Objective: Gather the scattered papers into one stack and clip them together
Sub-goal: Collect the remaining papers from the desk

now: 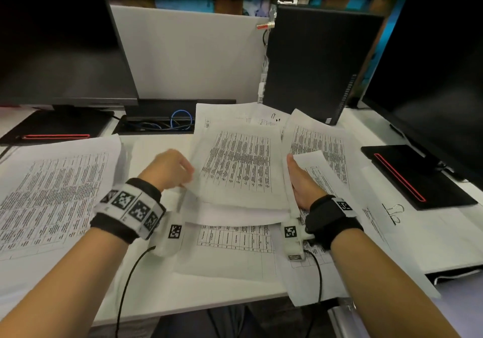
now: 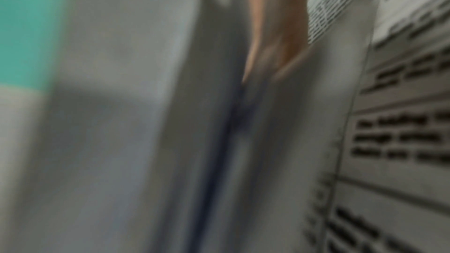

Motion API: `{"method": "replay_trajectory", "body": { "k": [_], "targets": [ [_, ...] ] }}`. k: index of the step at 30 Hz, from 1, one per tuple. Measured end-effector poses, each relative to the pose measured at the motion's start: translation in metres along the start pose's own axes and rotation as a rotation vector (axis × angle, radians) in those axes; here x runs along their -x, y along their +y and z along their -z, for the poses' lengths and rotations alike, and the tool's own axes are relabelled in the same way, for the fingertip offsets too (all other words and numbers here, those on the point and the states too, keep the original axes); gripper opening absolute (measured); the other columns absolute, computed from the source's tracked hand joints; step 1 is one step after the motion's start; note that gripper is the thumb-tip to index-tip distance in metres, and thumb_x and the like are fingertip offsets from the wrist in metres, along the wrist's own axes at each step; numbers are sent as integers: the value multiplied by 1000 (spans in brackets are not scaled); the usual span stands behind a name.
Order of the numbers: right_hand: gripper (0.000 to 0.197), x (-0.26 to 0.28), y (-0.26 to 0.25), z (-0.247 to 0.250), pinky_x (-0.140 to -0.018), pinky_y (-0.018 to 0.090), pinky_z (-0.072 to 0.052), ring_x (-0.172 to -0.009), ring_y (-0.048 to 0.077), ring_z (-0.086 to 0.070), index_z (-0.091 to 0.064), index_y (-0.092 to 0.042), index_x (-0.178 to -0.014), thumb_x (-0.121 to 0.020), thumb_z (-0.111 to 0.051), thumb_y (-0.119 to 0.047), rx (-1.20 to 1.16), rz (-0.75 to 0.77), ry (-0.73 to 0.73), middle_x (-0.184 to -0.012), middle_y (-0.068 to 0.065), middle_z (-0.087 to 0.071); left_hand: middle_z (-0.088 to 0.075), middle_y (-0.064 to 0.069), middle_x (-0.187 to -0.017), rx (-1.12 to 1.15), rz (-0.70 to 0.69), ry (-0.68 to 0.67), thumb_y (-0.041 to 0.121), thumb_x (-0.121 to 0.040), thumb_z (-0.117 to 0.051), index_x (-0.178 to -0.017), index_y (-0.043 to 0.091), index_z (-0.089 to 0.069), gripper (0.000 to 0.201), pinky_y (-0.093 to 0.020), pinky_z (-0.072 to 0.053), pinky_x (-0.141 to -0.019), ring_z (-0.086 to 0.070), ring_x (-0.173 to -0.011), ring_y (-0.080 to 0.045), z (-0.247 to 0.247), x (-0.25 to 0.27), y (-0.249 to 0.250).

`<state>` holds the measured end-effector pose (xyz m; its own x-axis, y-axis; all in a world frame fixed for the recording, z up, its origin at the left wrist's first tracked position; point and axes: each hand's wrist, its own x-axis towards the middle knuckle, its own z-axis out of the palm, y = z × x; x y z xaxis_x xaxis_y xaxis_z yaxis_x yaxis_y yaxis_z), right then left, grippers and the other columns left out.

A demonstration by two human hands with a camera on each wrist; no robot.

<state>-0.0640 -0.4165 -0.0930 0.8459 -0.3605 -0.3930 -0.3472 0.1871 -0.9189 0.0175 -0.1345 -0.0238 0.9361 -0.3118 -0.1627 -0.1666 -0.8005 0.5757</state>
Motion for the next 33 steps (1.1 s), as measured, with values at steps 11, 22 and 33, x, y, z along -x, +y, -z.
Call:
{"method": "replay_trajectory", "body": {
  "k": [11,22,33],
  "targets": [
    [45,10,-2,-10,-104,49,-46,-115,29,-63,-56,-7,-135,-91,-63,-2,165,110,-98,-128,12,-65,-44,-14,-139,21,116,-18,25,-96,-50,-137,1,-38,49,-29,-37,-88,-45,-125,-28,-16,-8,-5],
    [43,76,-91,-68,-99,47,-52,-114,22,-67,-53,-15,-137,-95,-63,-20,95,549,-268,-125,5,-68,-59,10,-103,775,-488,732,28,-98,-48,-116,9,-49,26,-5,-46,-77,-57,-87,17,38,19,29],
    [37,112,-132,-128,-97,45,-54,-108,23,-69,-63,-8,-122,-88,-72,-18,-62,777,-118,-113,9,-72,-42,15,-73,710,-653,962,13,-101,-28,-101,11,-36,9,-15,-35,-56,-44,-59,6,65,43,40]
  ]
}}
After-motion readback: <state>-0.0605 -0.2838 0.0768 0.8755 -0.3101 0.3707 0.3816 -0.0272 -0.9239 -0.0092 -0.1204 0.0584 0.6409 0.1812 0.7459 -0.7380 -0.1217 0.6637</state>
